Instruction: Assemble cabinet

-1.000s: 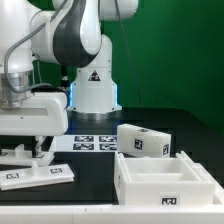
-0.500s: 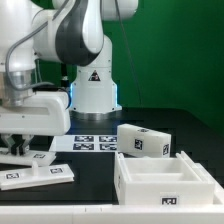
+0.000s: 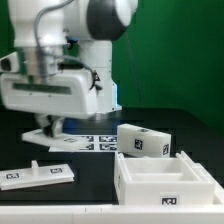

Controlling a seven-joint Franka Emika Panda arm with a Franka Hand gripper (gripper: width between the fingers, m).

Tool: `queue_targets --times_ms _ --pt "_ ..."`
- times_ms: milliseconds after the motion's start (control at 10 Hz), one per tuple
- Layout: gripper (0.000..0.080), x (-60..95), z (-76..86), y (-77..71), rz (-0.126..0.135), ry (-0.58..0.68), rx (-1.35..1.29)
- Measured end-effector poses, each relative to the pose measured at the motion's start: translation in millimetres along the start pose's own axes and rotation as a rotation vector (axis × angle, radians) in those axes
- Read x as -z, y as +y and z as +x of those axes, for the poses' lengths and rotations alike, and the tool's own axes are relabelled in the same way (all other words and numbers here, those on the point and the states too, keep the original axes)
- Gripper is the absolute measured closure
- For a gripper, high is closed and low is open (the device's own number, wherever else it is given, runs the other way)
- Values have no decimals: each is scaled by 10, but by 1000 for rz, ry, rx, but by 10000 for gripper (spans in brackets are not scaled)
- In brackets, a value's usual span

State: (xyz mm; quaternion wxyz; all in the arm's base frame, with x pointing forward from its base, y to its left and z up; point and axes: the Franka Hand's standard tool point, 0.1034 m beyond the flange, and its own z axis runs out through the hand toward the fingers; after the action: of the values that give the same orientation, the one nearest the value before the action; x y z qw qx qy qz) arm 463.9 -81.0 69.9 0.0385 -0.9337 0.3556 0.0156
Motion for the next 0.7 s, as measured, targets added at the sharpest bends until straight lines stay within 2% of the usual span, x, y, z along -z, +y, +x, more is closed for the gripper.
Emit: queue_targets --times_ms 400,600,700 --pt "735 -19 -17 -14 0 9 2" --pt "735 -10 -335 -170 -4 -10 -256" --pt "735 -23 -490 -367 -7 -13 -391"
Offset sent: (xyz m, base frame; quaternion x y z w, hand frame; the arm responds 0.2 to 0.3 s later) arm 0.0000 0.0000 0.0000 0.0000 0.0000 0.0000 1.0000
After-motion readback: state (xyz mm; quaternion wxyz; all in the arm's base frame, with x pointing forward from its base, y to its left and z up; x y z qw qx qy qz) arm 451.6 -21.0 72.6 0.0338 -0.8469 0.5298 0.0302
